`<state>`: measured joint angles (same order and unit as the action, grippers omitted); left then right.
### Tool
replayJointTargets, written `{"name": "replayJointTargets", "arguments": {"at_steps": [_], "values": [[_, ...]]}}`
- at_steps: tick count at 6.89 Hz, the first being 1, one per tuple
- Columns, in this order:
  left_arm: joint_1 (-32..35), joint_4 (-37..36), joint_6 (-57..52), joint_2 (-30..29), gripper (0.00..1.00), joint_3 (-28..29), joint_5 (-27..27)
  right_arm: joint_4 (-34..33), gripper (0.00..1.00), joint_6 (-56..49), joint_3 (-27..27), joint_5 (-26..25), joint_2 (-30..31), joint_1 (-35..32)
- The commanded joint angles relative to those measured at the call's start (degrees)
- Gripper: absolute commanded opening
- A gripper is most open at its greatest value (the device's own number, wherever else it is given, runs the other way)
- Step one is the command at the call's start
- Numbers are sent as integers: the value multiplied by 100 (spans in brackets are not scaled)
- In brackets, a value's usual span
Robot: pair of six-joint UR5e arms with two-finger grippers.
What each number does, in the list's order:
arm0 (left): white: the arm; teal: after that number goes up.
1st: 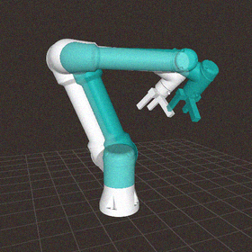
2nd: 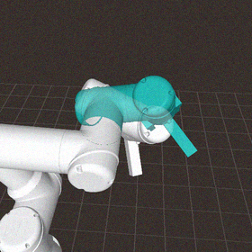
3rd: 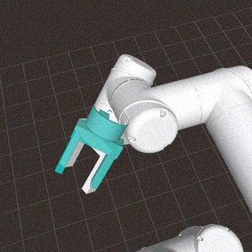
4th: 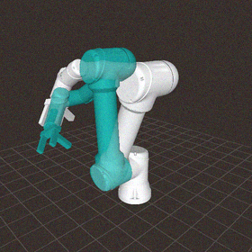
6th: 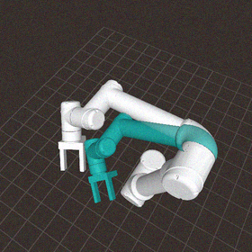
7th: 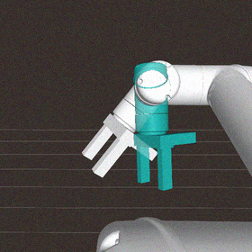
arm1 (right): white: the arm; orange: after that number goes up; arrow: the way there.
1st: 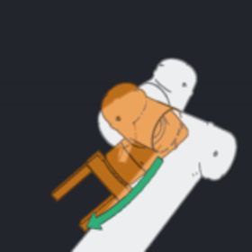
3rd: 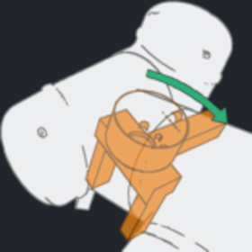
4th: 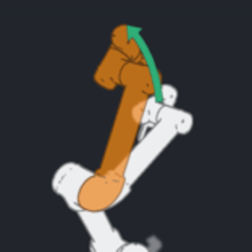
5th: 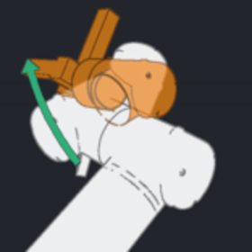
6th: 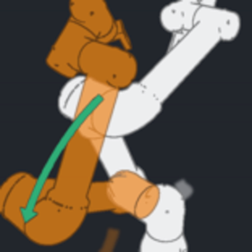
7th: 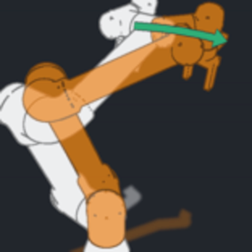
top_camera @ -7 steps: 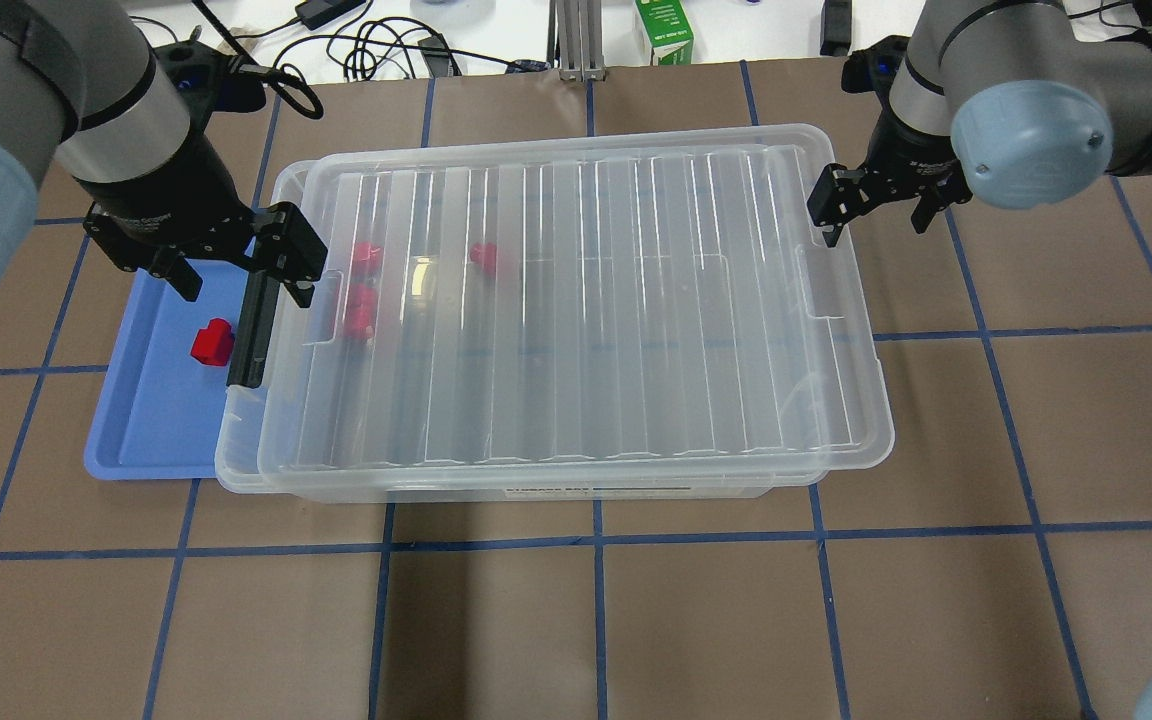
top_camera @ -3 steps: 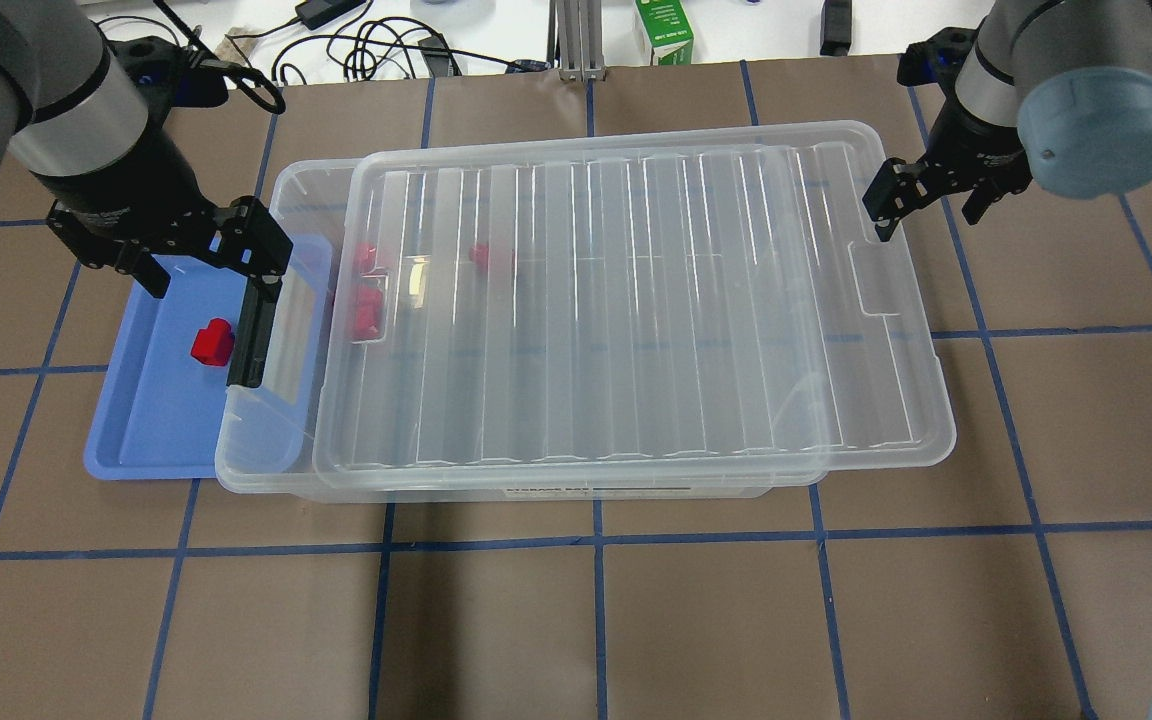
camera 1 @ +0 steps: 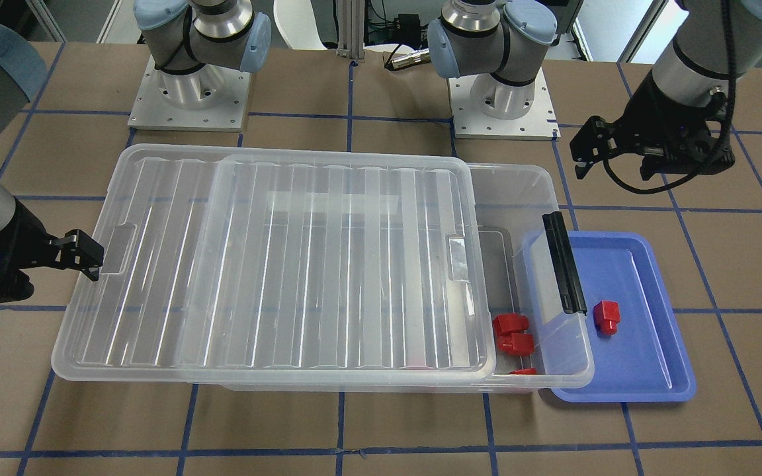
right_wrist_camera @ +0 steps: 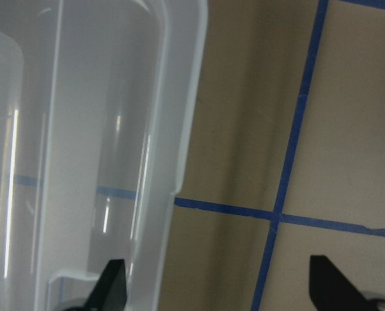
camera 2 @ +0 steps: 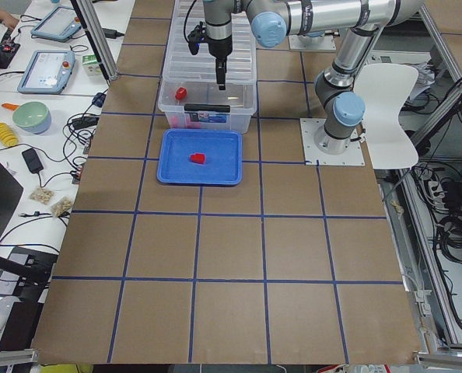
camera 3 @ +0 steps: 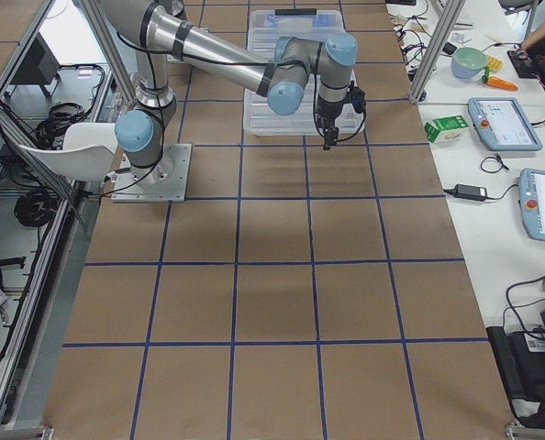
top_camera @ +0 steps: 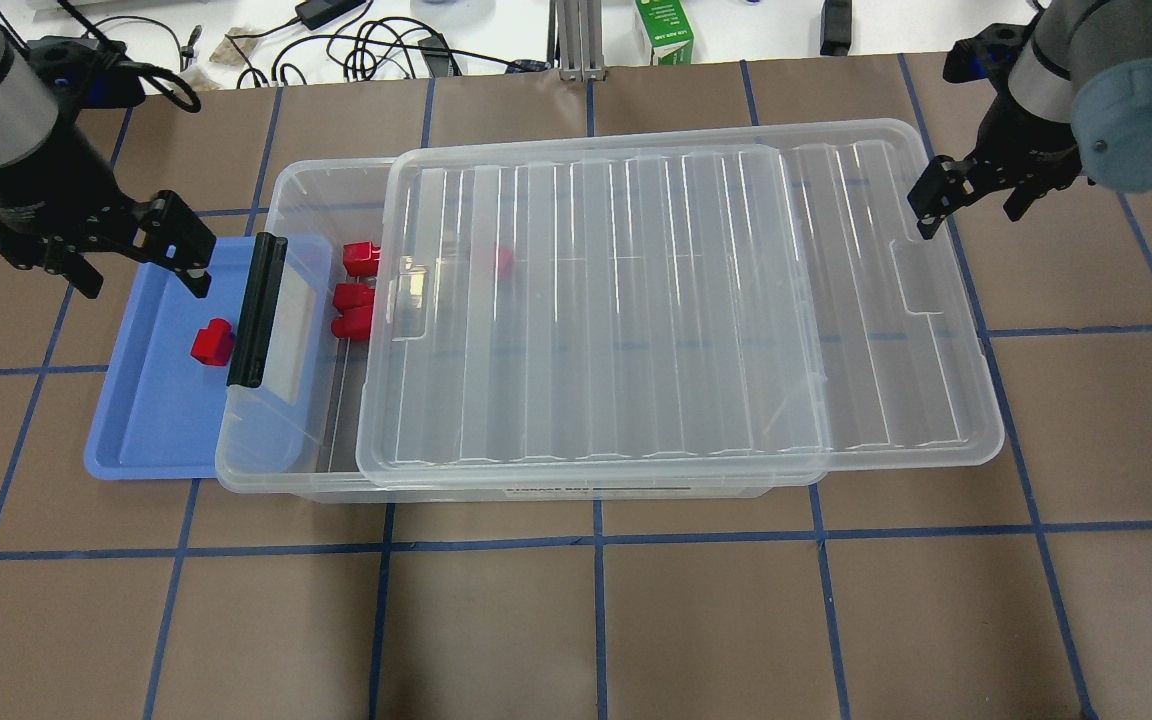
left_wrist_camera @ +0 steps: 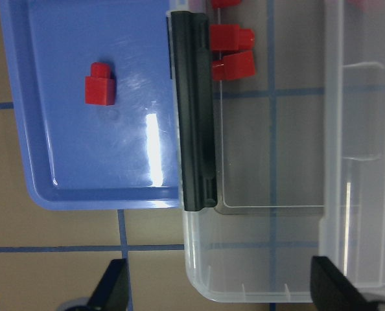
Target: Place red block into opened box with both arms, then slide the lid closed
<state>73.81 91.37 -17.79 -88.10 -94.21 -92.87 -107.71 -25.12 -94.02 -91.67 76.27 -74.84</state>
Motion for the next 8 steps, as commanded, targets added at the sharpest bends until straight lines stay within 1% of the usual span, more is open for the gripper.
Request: {"name": "replayJointTargets", "arguments": {"at_steps": [1, 2, 3, 4, 5, 6, 8], "values": [[-786, -284, -880, -284, 100, -36, 32, -13, 99, -316, 6, -9, 2, 144], [-937, -634, -1128, -495, 100, -132, 49, 21, 99, -379, 24, 18, 2, 319], [-965, -881, -1174, -715, 100, -237, 32, 22, 99, -510, 15, 18, 11, 442], [-965, -1206, -1122, -987, 100, -299, 14, 13, 100, -877, 6, 9, 2, 496], [-965, -1392, -1121, -1276, 100, -387, 84, 22, 100, -968, 6, 9, 2, 592], [-965, -1742, -1182, -1479, 100, -431, 50, 57, 100, -986, 6, 26, 11, 715], [-965, -2086, -1191, -2015, 100, -423, 23, 57, 100, -1109, 6, 18, 19, 839]]}}
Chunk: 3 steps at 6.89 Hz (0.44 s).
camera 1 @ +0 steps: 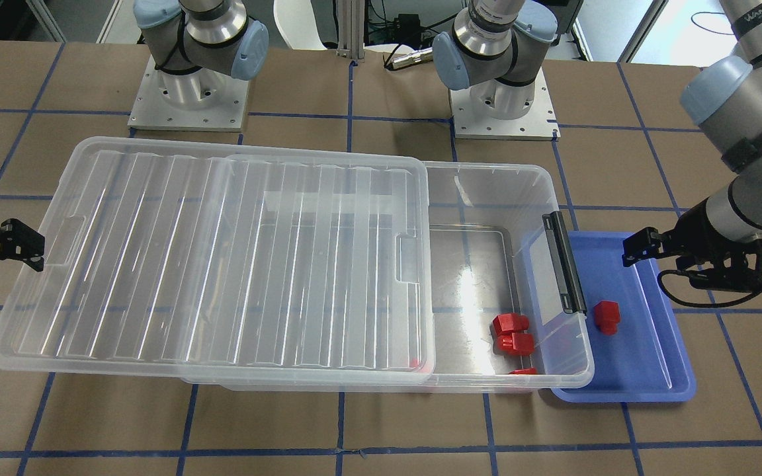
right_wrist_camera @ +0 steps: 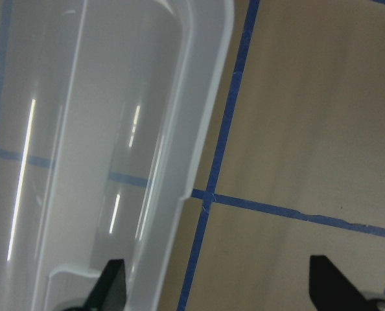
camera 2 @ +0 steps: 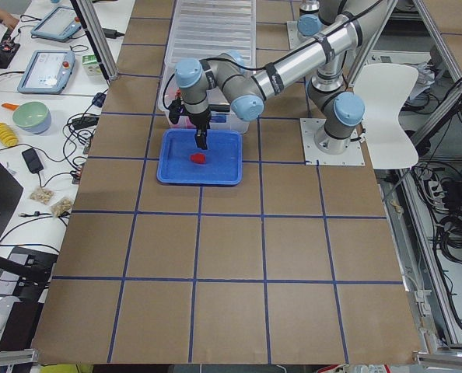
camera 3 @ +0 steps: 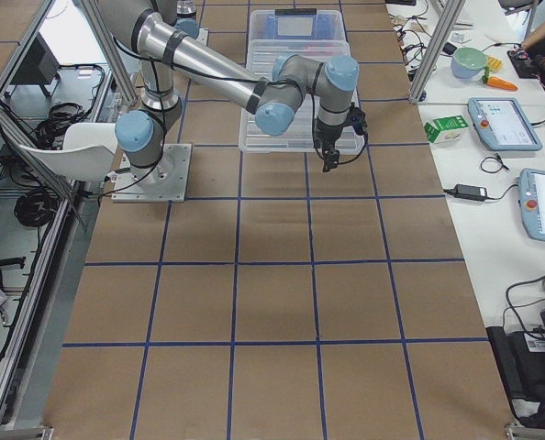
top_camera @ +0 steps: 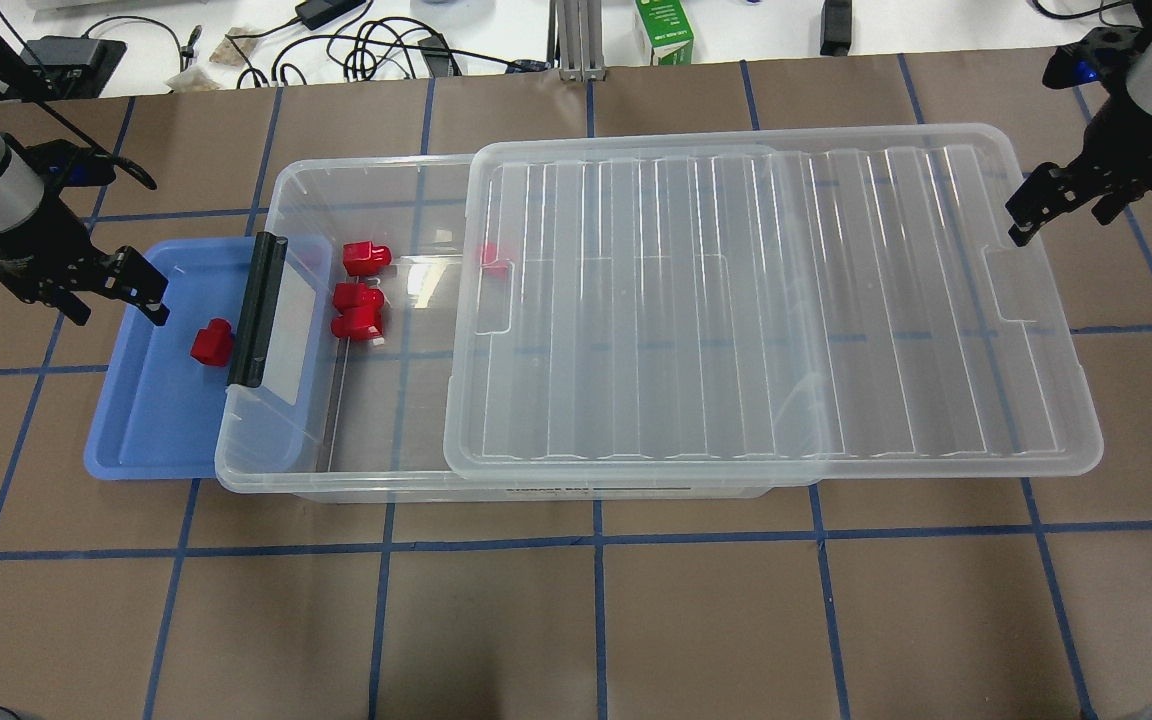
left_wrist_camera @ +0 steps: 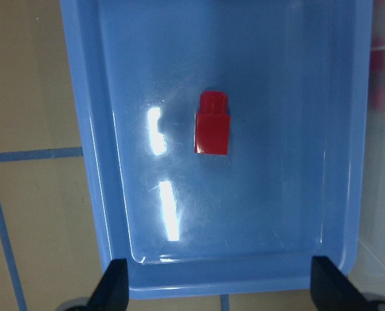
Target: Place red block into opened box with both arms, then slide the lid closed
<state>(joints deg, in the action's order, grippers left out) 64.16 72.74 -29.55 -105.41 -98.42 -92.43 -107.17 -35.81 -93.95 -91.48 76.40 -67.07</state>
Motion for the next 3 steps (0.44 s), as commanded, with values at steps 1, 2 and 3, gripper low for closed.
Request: {"name": "replayJointTargets", "arguments": {"at_steps": [1, 2, 3], "values": [[0, -460, -7, -531, 100, -2, -3, 4, 100, -84, 0, -10, 7, 71], [0, -558, 11, -716, 100, -19, 15, 4, 100, -110, -9, -10, 7, 80], [0, -620, 28, -875, 100, -37, 15, 4, 100, -93, -9, -1, 16, 89]]}}
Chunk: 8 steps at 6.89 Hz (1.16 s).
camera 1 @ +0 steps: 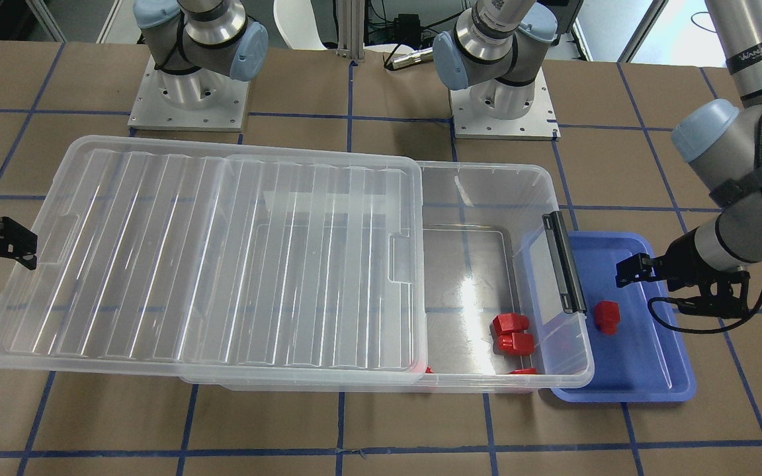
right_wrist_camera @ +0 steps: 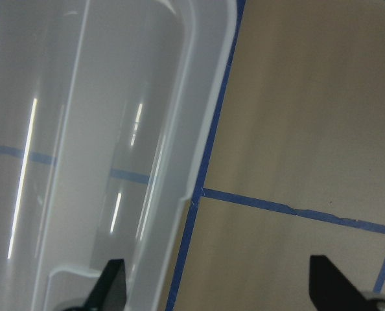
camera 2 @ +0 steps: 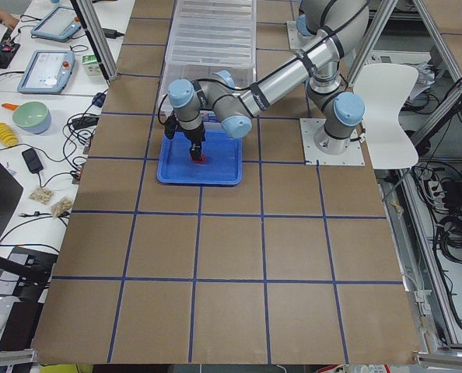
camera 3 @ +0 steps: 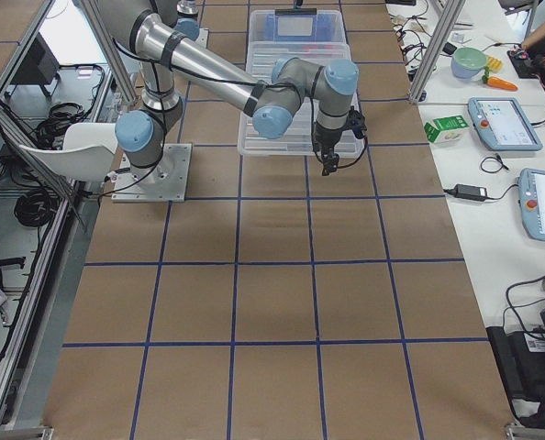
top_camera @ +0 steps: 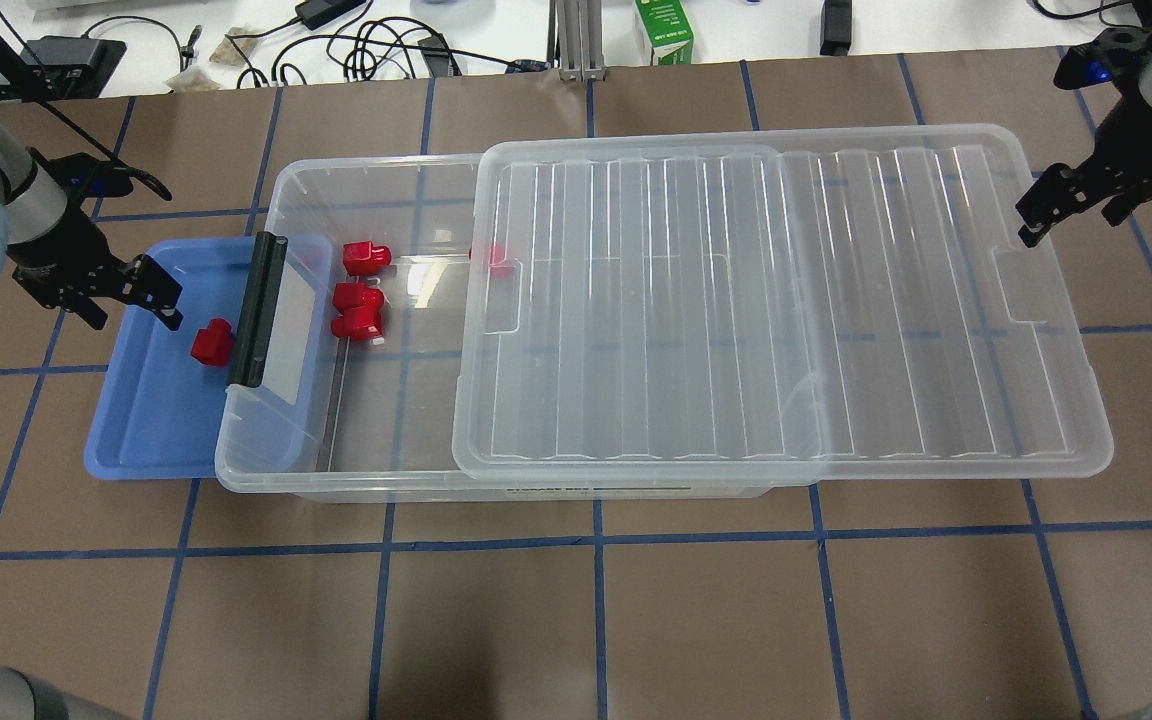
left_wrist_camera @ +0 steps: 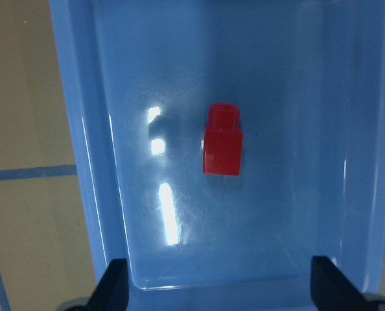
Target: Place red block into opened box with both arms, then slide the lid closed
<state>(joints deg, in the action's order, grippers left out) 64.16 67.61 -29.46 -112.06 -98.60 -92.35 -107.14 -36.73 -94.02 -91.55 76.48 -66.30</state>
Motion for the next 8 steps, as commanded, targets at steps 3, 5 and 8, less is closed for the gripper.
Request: {"name": "replayJointTargets", "arguments": {"at_steps": [3, 5, 8], "values": [[70, -256, 19, -474, 100, -27, 33, 26, 100, 78, 120, 76, 121, -23], [62, -265, 10, -614, 100, -27, 33, 393, 100, 78, 182, 85, 690, -23], [70, -274, 53, -720, 48, -10, 42, 1752, 100, 271, 662, 76, 1560, -41]]}}
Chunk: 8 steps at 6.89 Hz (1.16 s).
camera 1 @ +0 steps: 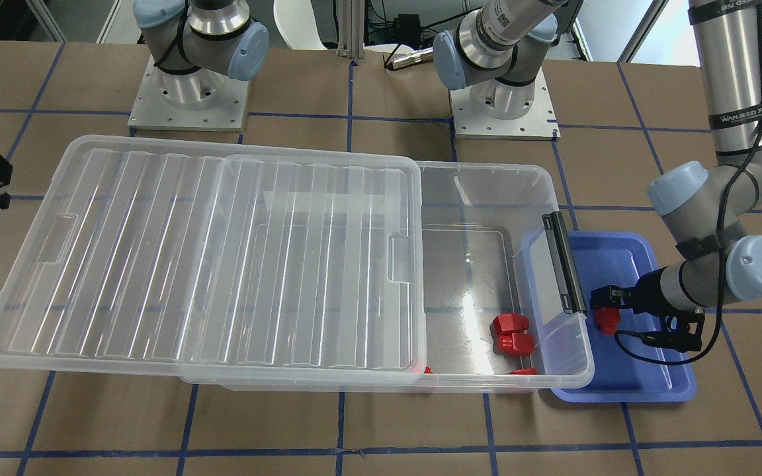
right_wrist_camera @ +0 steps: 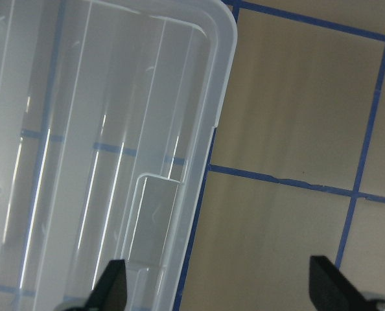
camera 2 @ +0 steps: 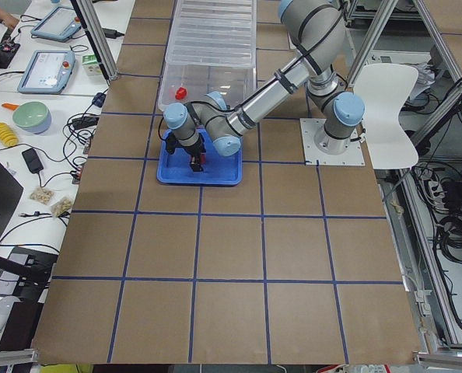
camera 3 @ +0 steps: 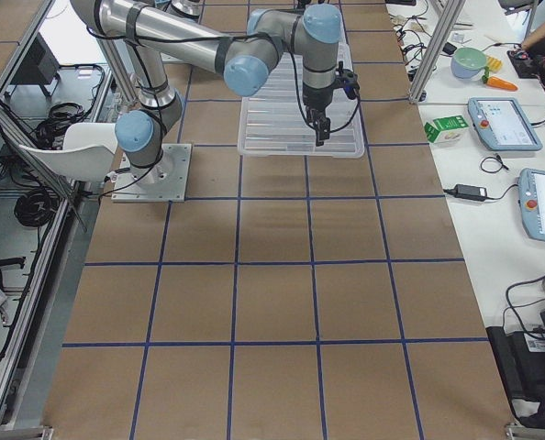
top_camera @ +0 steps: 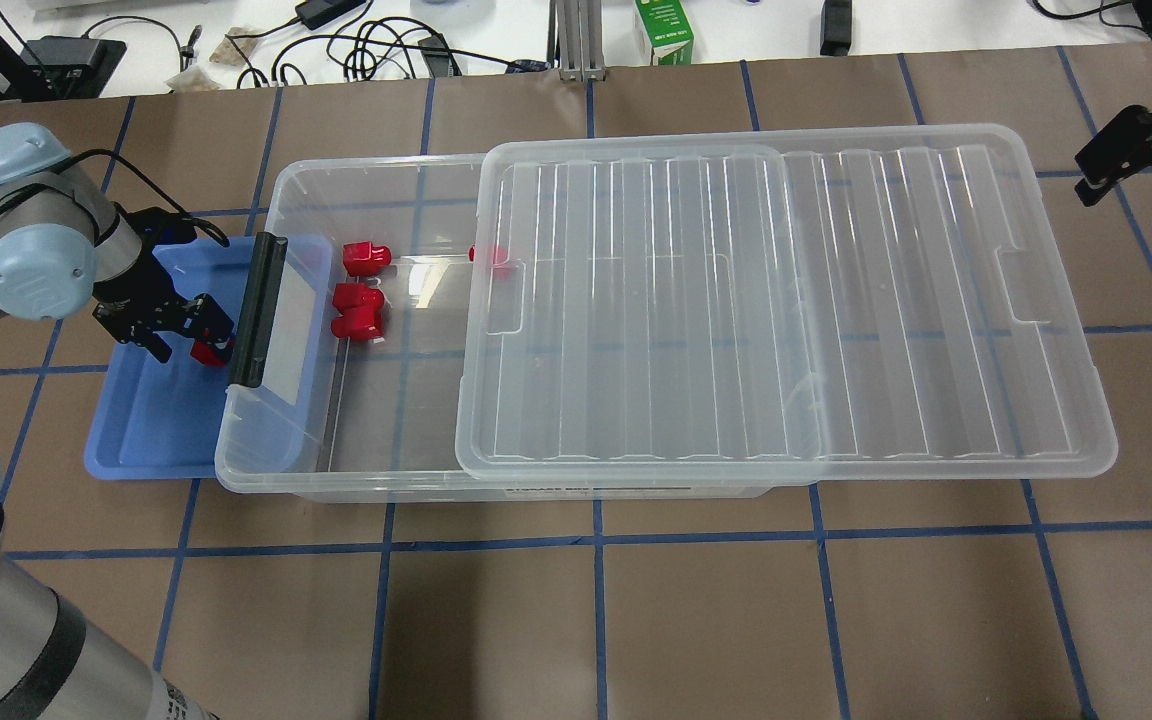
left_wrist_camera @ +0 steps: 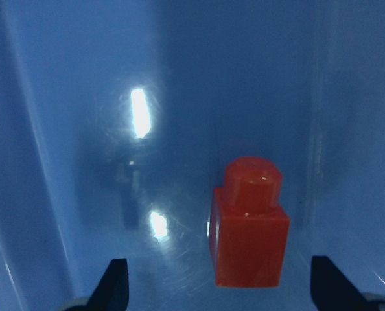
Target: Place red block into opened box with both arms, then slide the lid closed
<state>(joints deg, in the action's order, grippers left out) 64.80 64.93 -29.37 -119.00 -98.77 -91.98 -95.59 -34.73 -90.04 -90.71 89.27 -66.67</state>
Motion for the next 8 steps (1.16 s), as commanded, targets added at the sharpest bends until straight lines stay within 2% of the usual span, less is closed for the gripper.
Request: {"name": "replayJointTargets", "arguments": {"at_steps": [1, 2, 4, 5, 7, 8], "values": [[6, -6, -41, -26, 6, 33, 5, 907, 100, 89, 441, -43, 318, -4], [32, -6, 10, -18, 0, 85, 22, 919, 100, 350, 461, -78, 319, -13], [128, 107, 37, 184, 0, 347, -21, 893, 100, 736, 487, 18, 258, -257], [155, 447, 37, 324, 0, 593, -21, 823, 100, 1000, 496, 27, 231, -616], [199, 1334, 46, 736, 0, 1269, 22, 805, 100, 2262, 496, -17, 117, -1502], [425, 1643, 98, 947, 0, 1464, 109, 761, 100, 2886, 513, -60, -23, -1916]]}}
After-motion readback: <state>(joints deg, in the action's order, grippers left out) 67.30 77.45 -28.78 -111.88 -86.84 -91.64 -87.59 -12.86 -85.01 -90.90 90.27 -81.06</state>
